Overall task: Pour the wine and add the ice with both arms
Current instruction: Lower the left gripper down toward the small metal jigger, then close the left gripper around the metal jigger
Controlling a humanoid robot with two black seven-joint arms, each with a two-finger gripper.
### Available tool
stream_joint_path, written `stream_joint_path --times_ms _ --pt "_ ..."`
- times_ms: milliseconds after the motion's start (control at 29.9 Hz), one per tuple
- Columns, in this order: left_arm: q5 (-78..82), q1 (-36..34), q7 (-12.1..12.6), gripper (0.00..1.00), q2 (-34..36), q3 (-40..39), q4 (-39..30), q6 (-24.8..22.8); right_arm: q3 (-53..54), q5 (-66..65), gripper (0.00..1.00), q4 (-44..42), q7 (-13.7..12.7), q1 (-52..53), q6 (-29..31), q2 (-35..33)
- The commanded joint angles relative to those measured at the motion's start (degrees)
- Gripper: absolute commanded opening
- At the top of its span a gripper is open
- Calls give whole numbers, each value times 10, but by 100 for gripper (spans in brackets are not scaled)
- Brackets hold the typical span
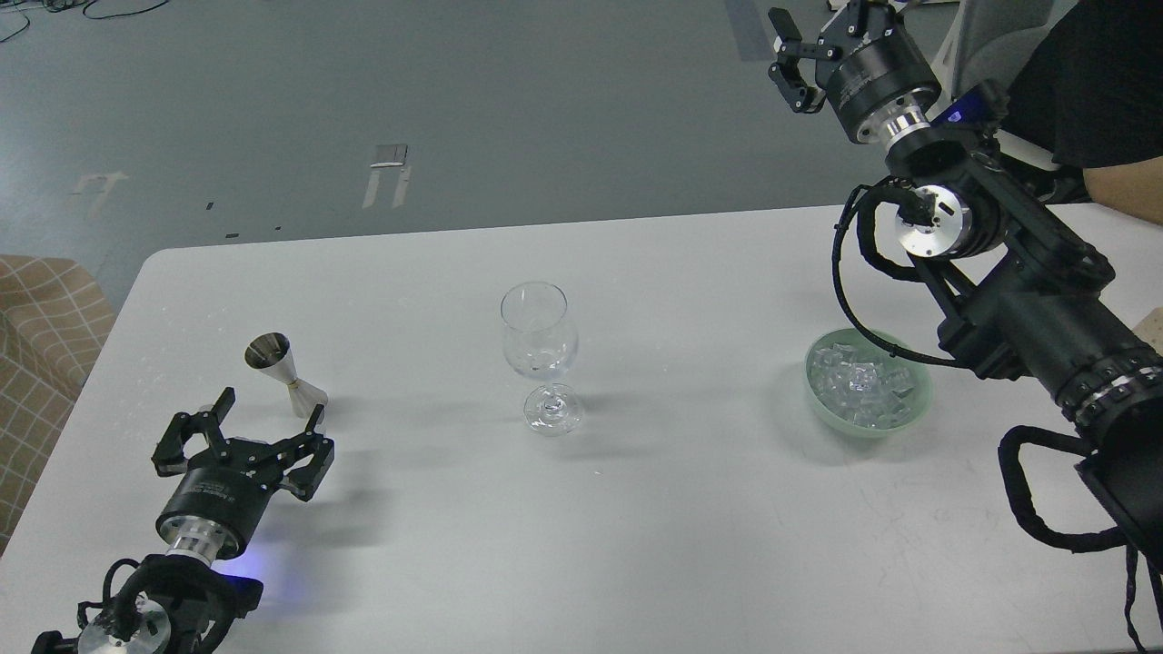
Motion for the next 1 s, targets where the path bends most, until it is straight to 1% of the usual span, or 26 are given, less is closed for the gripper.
stream_joint_path --times_ms 0,201,301,368,435,602,802,970 --pt "2 -27 0 98 1 0 42 -1 0 0 100 0 -3 0 -2 0" --pt "1 -63 2 98 3 -1 87 -8 -1 -3 100 0 -3 -3 -6 -1" --pt "1 -89 2 99 5 -1 133 -19 -1 -3 100 0 -3 -3 -6 -1" --pt "2 -118 2 99 3 0 179 -37 -1 -3 100 0 -3 -1 -6 0" --pt "2 -127 2 99 3 0 180 -48 -1 -3 100 0 -3 0 -6 -1" --pt "5 -158 1 99 5 1 201 -51 -1 -4 100 0 -4 1 -6 0" --pt "10 -173 2 99 13 2 222 -52 -31 -3 100 0 -5 5 -15 2" --pt "10 -181 1 98 14 2 273 -87 -34 -3 100 1 -6 5 -16 2"
